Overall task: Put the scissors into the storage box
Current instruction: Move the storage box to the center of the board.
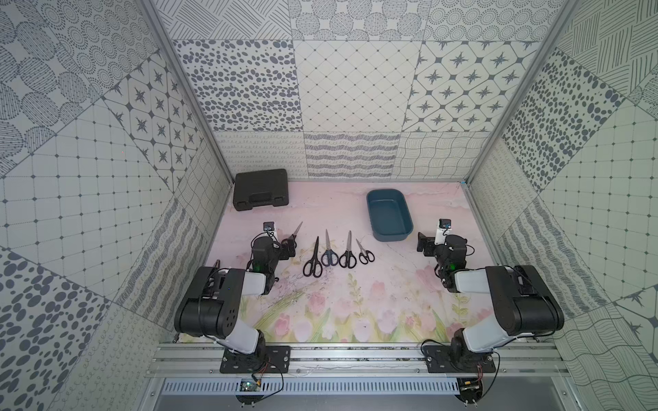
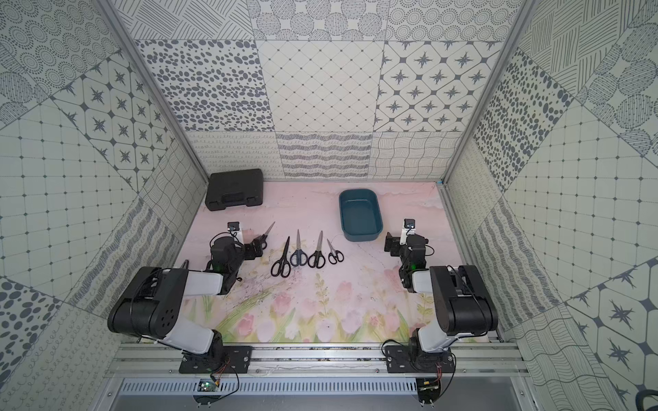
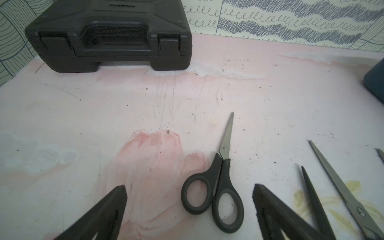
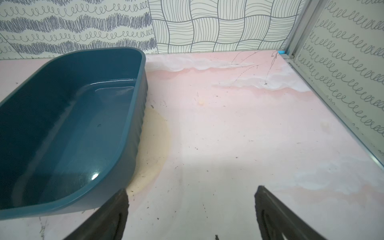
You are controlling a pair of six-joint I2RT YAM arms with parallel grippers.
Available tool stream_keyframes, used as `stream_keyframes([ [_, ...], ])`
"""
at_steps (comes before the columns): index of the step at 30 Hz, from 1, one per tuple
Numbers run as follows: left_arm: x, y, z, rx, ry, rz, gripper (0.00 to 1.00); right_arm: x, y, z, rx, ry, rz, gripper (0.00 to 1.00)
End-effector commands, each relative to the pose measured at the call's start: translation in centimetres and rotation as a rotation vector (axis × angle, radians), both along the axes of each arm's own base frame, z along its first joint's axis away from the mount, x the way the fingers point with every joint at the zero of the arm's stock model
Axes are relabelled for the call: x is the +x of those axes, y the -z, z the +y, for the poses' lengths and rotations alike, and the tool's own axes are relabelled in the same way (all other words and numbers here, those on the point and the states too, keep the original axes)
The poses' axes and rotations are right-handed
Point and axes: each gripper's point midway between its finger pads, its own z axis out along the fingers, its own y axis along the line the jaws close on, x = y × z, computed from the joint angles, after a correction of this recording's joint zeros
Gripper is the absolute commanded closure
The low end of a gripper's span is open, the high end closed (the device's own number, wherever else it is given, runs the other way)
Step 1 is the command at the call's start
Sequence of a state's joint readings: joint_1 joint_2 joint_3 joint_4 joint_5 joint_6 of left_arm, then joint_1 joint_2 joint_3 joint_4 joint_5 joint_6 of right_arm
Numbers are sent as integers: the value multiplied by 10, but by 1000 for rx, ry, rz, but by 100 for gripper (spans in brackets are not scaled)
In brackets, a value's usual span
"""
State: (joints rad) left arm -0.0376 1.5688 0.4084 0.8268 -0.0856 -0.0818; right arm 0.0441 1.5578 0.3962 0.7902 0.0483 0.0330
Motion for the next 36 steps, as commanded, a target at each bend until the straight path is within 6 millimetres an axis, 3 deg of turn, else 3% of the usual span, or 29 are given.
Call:
stream_keyframes([
  [1,2,-3,-3,8,20,-12,0,8,-17,0,0,-7,-60,3],
  [19,2,-2,-3,9,21,-9,0,9,-18,-1,9,-10,-61,3],
  [21,3,-9,-1,33,-5,-24,1,9,-21,-2,9,8,-70,4],
  [24,-6,-50,-7,148,-67,-67,1,10,-53,-7,-4,60,-42,4],
  [26,-20,-98,-20,87,-76,-120,1,4,-97,12,-9,21,-18,3],
  [28,-31,-128,-41,-121,-14,-112,1,-6,-130,55,-33,-98,-21,3],
  [30,-43,-141,-65,-288,61,-15,1,-21,-145,101,-59,-197,5,3],
  [33,-68,-148,-97,-341,183,198,2,-51,-146,170,-38,-346,96,4],
  [36,-99,-134,-102,-290,238,454,2,-78,-128,217,8,-414,236,6],
])
